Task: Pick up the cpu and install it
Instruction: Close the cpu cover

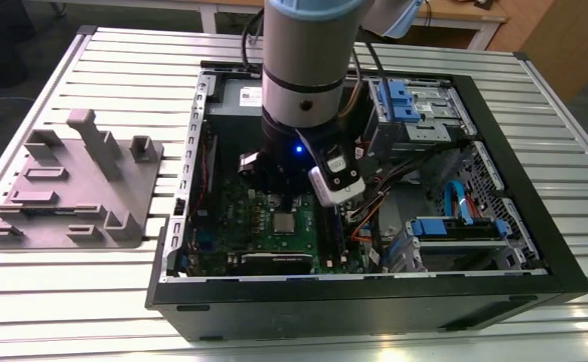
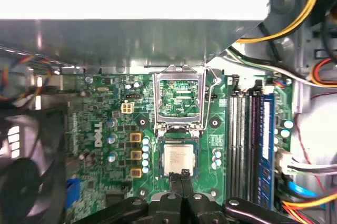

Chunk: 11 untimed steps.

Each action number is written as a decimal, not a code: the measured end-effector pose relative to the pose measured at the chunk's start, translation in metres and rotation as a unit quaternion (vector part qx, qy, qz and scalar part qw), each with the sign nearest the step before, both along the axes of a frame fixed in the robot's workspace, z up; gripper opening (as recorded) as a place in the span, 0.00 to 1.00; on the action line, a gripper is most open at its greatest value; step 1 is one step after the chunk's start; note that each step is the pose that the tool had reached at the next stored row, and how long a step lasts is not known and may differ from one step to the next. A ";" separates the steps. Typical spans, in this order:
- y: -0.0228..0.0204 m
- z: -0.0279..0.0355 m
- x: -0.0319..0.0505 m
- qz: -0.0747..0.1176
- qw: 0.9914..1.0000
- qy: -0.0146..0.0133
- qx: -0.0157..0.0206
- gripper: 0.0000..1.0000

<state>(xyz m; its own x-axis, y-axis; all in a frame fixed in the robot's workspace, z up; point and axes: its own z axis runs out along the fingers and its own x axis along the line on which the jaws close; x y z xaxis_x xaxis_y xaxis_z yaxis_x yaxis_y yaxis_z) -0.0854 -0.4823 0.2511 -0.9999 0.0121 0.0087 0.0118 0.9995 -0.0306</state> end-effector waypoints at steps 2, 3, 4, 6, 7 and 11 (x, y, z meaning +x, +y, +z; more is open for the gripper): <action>0.0000 0.0021 -0.0004 0.000 1.000 -0.002 0.000 0.10; 0.0001 0.0020 -0.0006 0.000 1.000 -0.004 0.000 0.10; 0.0003 0.0020 -0.0010 0.000 1.000 -0.005 0.000 0.10; 0.0010 0.0021 -0.0013 0.001 1.000 -0.005 -0.001 0.10; 0.0017 0.0019 -0.0013 0.004 1.000 -0.005 0.000 0.10; 0.0018 0.0008 -0.0014 0.038 0.999 -0.005 0.000 0.10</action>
